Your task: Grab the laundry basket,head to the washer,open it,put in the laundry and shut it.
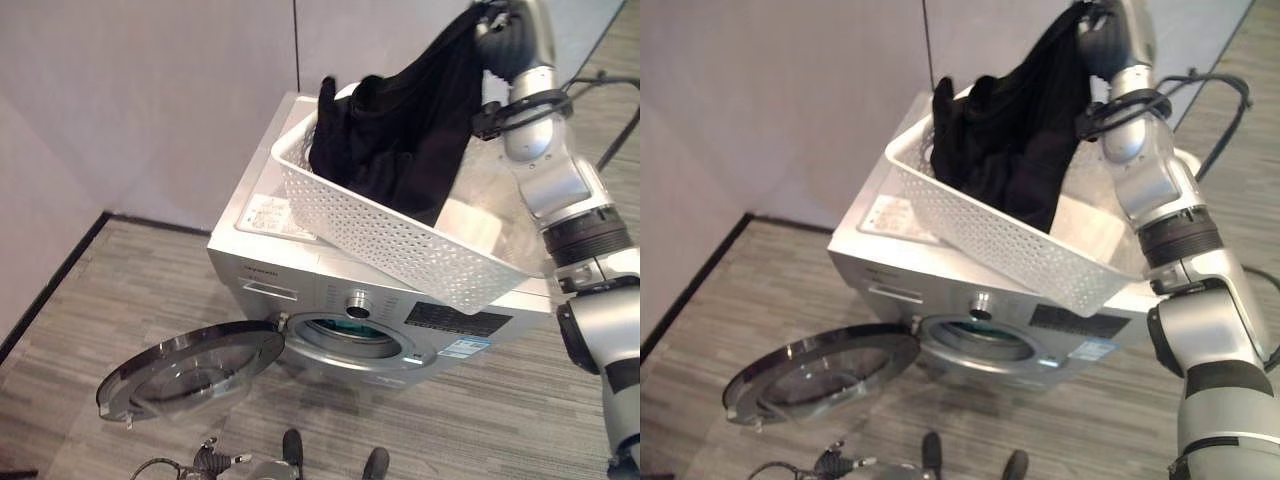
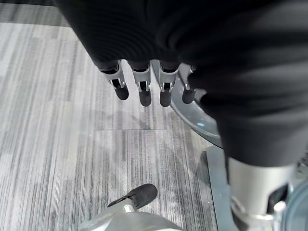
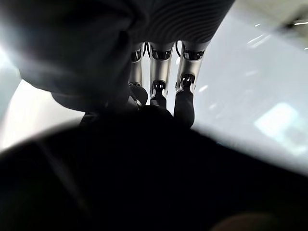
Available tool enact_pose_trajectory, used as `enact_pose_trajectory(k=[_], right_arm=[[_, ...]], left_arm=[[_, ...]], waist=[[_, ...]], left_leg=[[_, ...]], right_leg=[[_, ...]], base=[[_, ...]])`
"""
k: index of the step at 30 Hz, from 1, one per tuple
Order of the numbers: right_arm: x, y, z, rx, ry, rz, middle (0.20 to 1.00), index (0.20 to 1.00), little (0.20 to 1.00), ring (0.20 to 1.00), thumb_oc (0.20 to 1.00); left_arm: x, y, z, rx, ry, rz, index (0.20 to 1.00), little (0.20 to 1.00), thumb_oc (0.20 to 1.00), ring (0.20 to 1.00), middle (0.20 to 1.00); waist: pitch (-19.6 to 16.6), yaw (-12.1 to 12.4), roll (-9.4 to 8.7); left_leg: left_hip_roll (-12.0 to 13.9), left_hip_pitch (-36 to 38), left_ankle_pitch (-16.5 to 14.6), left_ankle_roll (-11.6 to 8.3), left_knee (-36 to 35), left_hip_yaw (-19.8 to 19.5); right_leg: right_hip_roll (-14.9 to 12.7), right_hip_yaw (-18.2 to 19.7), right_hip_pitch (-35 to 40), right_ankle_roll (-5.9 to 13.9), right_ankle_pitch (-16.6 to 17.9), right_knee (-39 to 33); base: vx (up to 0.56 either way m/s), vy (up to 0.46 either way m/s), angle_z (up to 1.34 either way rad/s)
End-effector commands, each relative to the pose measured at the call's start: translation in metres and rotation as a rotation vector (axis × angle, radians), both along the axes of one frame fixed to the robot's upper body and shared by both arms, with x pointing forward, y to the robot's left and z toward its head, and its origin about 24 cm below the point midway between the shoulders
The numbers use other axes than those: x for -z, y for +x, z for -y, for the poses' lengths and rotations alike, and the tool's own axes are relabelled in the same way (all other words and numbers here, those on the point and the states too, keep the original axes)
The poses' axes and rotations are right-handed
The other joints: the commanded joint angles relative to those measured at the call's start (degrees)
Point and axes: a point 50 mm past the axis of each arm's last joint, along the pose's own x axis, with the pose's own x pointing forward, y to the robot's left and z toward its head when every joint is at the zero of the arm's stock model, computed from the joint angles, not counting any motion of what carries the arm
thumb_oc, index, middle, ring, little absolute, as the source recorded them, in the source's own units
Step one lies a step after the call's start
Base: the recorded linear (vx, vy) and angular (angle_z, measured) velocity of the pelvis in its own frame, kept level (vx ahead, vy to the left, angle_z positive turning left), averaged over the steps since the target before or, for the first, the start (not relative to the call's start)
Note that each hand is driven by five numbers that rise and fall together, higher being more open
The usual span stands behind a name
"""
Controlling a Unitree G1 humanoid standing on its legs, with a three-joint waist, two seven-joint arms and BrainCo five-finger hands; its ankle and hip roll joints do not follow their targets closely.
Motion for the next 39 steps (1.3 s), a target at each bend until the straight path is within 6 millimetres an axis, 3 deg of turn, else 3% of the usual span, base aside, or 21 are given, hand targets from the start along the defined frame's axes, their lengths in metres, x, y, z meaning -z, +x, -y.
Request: enact_pose_trajectory(k=[1, 5, 9, 13, 15, 17, 18, 19, 20, 21, 22, 23, 27, 35, 39], right_arm=[[-0.033, -0.013, 0.002, -0.156, 0.215, 0.141, 0.200, 0.200, 0.200, 0.200, 0.200], [-0.042, -0.015, 0.010, -0.309, 0.402, 0.133, 0.200, 0.200, 0.200, 0.200, 0.200], [-0.050, -0.008, 0.018, -0.289, 0.387, 0.064, 0.200, 0.200, 0.200, 0.200, 0.200], [-0.076, 0.000, 0.026, -0.213, 0.353, -0.008, 0.200, 0.200, 0.200, 0.200, 0.200], [-0.088, -0.002, 0.033, -0.173, 0.373, 0.004, 0.200, 0.200, 0.200, 0.200, 0.200], [-0.110, -0.011, 0.032, -0.165, 0.357, 0.052, 0.200, 0.200, 0.200, 0.200, 0.200], [-0.110, -0.011, 0.032, -0.165, 0.357, 0.052, 0.200, 0.200, 0.200, 0.200, 0.200], [-0.130, -0.022, 0.036, -0.139, 0.349, 0.106, 0.200, 0.200, 0.200, 0.200, 0.200], [-0.131, -0.022, 0.035, -0.140, 0.349, 0.106, 0.200, 0.200, 0.200, 0.200, 0.200], [-0.149, -0.035, 0.036, -0.126, 0.320, 0.157, 0.200, 0.200, 0.200, 0.200, 0.200], [-0.150, -0.035, 0.036, -0.128, 0.321, 0.158, 0.200, 0.200, 0.200, 0.200, 0.200], [-0.165, -0.045, 0.032, -0.119, 0.293, 0.200, 0.200, 0.200, 0.200, 0.200, 0.200], [-0.190, -0.061, 0.013, -0.122, 0.233, 0.288, 0.200, 0.200, 0.200, 0.200, 0.200], [-0.202, -0.072, -0.008, -0.154, 0.185, 0.372, 0.200, 0.200, 0.200, 0.200, 0.200], [-0.198, -0.068, -0.028, -0.213, 0.171, 0.366, 0.200, 0.200, 0.200, 0.200, 0.200]], left_arm=[[-0.001, -0.007, -0.014, 0.004, 0.038, -0.039, 1.000, 1.000, 1.000, 1.000, 1.000], [0.004, -0.032, -0.015, -0.031, 0.016, -0.126, 1.000, 1.000, 1.000, 1.000, 1.000], [0.004, -0.035, -0.017, -0.055, -0.005, -0.124, 1.000, 1.000, 1.000, 1.000, 1.000], [-0.003, -0.012, -0.021, -0.058, -0.024, -0.002, 1.000, 1.000, 1.000, 1.000, 1.000], [-0.012, 0.011, -0.022, -0.051, -0.041, 0.104, 1.000, 1.000, 1.000, 1.000, 1.000], [-0.033, 0.048, -0.022, -0.032, -0.101, 0.313, 1.000, 1.000, 1.000, 1.000, 1.000], [-0.033, 0.048, -0.022, -0.032, -0.101, 0.313, 1.000, 1.000, 1.000, 1.000, 1.000], [-0.067, 0.083, -0.021, 0.022, -0.166, 0.522, 1.000, 1.000, 1.000, 1.000, 1.000], [-0.068, 0.083, -0.022, 0.021, -0.167, 0.521, 1.000, 1.000, 1.000, 1.000, 1.000], [-0.115, 0.111, -0.019, 0.108, -0.258, 0.748, 1.000, 1.000, 1.000, 1.000, 1.000], [-0.116, 0.110, -0.019, 0.106, -0.257, 0.747, 1.000, 1.000, 1.000, 1.000, 1.000], [-0.158, 0.122, -0.020, 0.173, -0.322, 0.905, 1.000, 1.000, 1.000, 1.000, 1.000], [-0.227, 0.131, -0.013, 0.246, -0.542, 1.146, 1.000, 1.000, 1.000, 1.000, 1.000], [-0.288, 0.136, -0.010, 0.305, -0.684, 1.378, 1.000, 1.000, 1.000, 1.000, 1.000], [-0.300, 0.146, 0.013, 0.355, -0.815, 1.415, 1.000, 1.000, 1.000, 1.000, 1.000]], waist=[[-0.93, -0.13, -4.86], [-2.81, -1.86, -5.00], [-4.15, -2.62, -5.37], [-5.07, -2.41, -6.03], [-5.60, -1.90, -6.47], [-6.01, -1.29, -6.79], [-6.01, -1.29, -6.79], [-6.53, -0.59, -7.03], [-6.56, -0.66, -7.07], [-7.07, 0.08, -7.19], [-7.14, -0.03, -7.25], [-7.69, 0.34, -7.36], [-8.95, 0.53, -7.74], [-9.90, 0.93, -8.47], [-9.97, 0.33, -8.82]], left_leg=[[-0.80, -1.13, 2.25, -1.77, -0.70, -0.43], [-0.19, 0.36, 2.44, -2.03, -0.70, 0.69], [0.27, 1.38, 2.58, -2.29, -0.70, 1.66], [0.78, 2.25, 2.68, -2.52, -0.70, 1.87], [0.86, 2.56, 2.72, -2.60, -0.70, 1.50], [0.80, 3.01, 2.46, -2.69, -0.70, 0.93], [0.80, 3.01, 2.46, -2.69, -0.70, 0.93], [0.69, 3.18, 2.38, -2.70, -0.70, 0.41], [0.66, 2.94, 2.67, -2.63, -0.70, 0.41], [0.51, 3.21, 2.36, -2.68, -0.70, -0.21], [0.47, 2.95, 2.68, -2.60, -0.70, -0.20], [0.37, 3.07, 2.63, -2.63, -0.70, -0.75], [-0.03, 3.16, 2.46, -2.61, -0.70, -1.72], [-0.34, 3.19, 2.30, -2.56, -0.70, -2.44], [-0.30, 3.28, 2.21, -2.49, -0.70, -2.58]], right_leg=[[-5.05, 2.56, 1.37, 5.29, 8.35, -1.97], [-4.17, 3.65, 1.96, 4.87, 8.00, -1.97], [-3.60, 4.31, 2.16, 4.66, 7.72, -1.97], [-3.15, 4.31, 2.80, 4.55, 7.40, -1.97], [-3.04, 3.89, 3.28, 4.63, 7.27, -1.97], [-3.05, 3.31, 4.00, 4.85, 6.97, -1.97], [-3.05, 3.31, 4.00, 4.85, 6.97, -1.97], [-3.20, 2.53, 4.66, 5.08, 6.90, -1.97], [-3.24, 2.52, 4.43, 4.99, 7.09, -1.97], [-3.33, 1.76, 5.10, 5.29, 6.84, -1.97], [-3.38, 1.73, 4.85, 5.19, 7.06, -1.97], [-3.57, 1.08, 5.25, 5.40, 7.00, -1.97], [-3.74, -0.03, 5.97, 5.63, 7.00, -1.97], [-3.78, -0.22, 6.10, 5.62, 6.82, -1.97], [-3.73, -0.11, 6.23, 5.43, 6.69, -1.97]], base=[[-0.02, -0.024, -0.16], [-0.02, -0.030, -0.19], [-0.02, -0.022, -0.18], [-0.01, -0.036, -0.07], [0.01, -0.037, -0.07], [0.01, -0.027, 0.05], [0.01, -0.027, 0.19], [0.00, -0.019, 0.20], [0.02, -0.032, 0.14], [0.00, -0.014, 0.13], [0.03, -0.021, 0.26], [0.01, -0.012, 0.32], [0.03, 0.005, 0.25], [0.02, 0.002, 0.01], [0.01, 0.001, 0.00]])
